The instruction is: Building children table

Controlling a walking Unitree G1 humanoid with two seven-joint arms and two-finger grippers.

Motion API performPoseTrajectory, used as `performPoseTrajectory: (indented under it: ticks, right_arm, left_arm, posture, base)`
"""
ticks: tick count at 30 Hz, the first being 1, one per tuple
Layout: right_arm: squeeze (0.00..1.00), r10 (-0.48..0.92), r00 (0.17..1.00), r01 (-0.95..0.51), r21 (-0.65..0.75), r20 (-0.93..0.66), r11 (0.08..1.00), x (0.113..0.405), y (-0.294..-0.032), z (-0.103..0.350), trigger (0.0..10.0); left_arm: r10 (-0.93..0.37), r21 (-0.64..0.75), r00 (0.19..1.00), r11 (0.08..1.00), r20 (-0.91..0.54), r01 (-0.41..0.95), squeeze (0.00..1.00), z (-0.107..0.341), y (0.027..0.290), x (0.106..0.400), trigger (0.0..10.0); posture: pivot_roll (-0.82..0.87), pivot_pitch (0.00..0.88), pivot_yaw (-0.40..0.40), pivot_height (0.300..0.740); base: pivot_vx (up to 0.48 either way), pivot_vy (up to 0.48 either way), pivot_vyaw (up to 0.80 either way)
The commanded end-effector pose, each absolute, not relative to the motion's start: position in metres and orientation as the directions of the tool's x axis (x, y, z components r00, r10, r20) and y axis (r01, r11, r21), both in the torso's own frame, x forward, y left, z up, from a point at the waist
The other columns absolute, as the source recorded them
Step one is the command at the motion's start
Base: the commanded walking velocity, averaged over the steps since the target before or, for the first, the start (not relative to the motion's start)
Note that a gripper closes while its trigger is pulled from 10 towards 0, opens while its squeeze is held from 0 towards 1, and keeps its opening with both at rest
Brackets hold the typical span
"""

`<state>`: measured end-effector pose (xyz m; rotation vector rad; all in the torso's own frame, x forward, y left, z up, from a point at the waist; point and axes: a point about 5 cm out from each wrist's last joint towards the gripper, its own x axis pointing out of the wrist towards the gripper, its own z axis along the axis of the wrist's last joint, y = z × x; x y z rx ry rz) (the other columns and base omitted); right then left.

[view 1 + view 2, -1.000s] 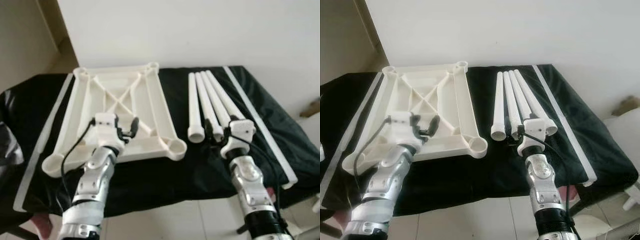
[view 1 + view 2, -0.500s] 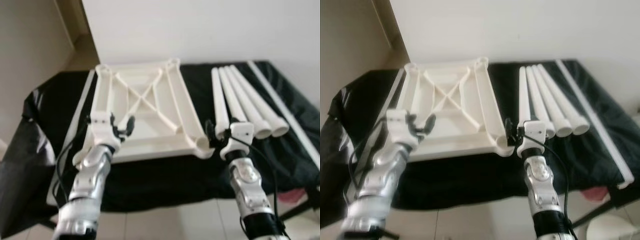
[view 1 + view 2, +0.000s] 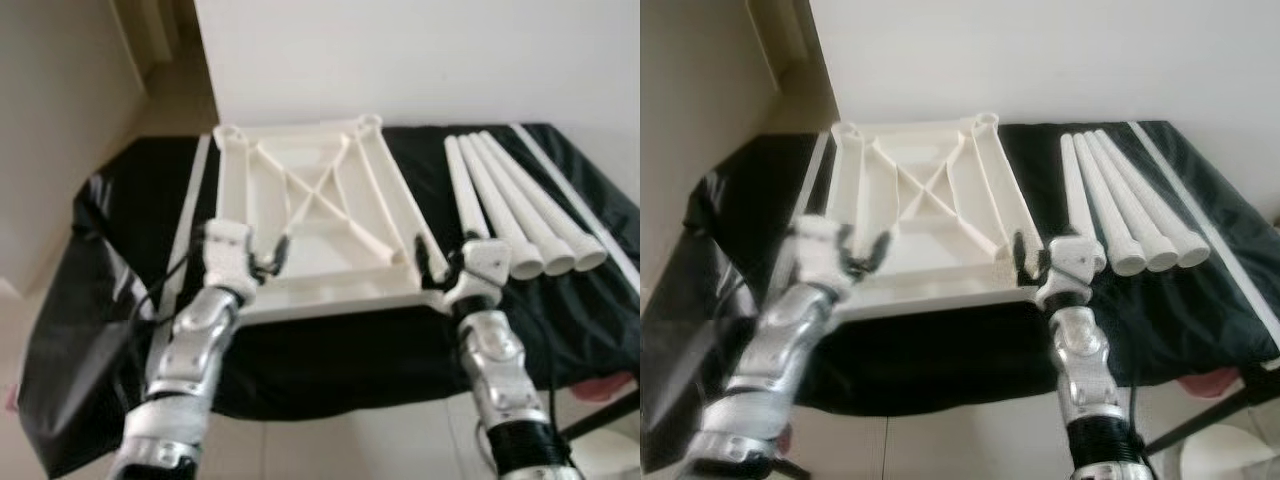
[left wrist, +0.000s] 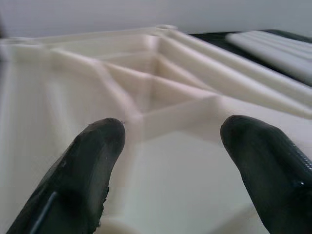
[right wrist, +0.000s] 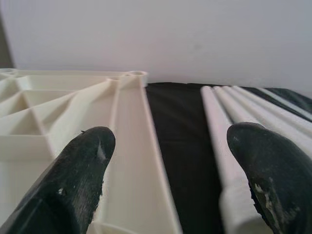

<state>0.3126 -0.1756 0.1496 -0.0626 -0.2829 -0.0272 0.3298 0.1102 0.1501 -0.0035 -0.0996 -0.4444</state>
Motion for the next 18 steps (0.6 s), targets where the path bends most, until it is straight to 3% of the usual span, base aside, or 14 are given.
performPoseTrajectory:
  ticks: [1, 10, 12, 18]
  right_arm:
    - [0.00, -0.087, 0.964, 0.098, -0.031, 0.251, 0.995, 0.318, -0.188, 0.150, 10.0]
    - [0.00, -0.218, 0.970, 0.209, 0.088, 0.106, 0.974, 0.338, -0.214, 0.159, 10.0]
    - [0.00, -0.212, 0.977, 0.209, 0.078, 0.035, 0.975, 0.344, -0.220, 0.158, 10.0]
    - [0.00, -0.183, 0.982, 0.182, 0.029, 0.033, 0.983, 0.355, -0.225, 0.172, 10.0]
  left_arm:
    - [-0.520, 0.053, 0.847, 0.854, 0.112, 0.517, 0.00, 0.156, 0.100, 0.327, 10.0]
    - [-0.543, 0.006, 0.832, 0.838, 0.111, 0.546, 0.00, 0.165, 0.090, 0.328, 10.0]
    - [-0.570, 0.003, 0.815, 0.820, 0.107, 0.573, 0.00, 0.167, 0.087, 0.326, 10.0]
    - [-0.591, -0.043, 0.799, 0.800, 0.108, 0.598, 0.00, 0.176, 0.081, 0.326, 10.0]
  posture:
    - [-0.10, 0.044, 0.009, 0.740]
    - [-0.10, 0.052, 0.032, 0.740]
    - [-0.10, 0.058, 0.035, 0.740]
    - [-0.11, 0.075, 0.051, 0.740]
  base:
    - [0.000, 0.000, 0.00]
    - [0.000, 0.000, 0.00]
    - [0.000, 0.000, 0.00]
    - [0.000, 0.000, 0.00]
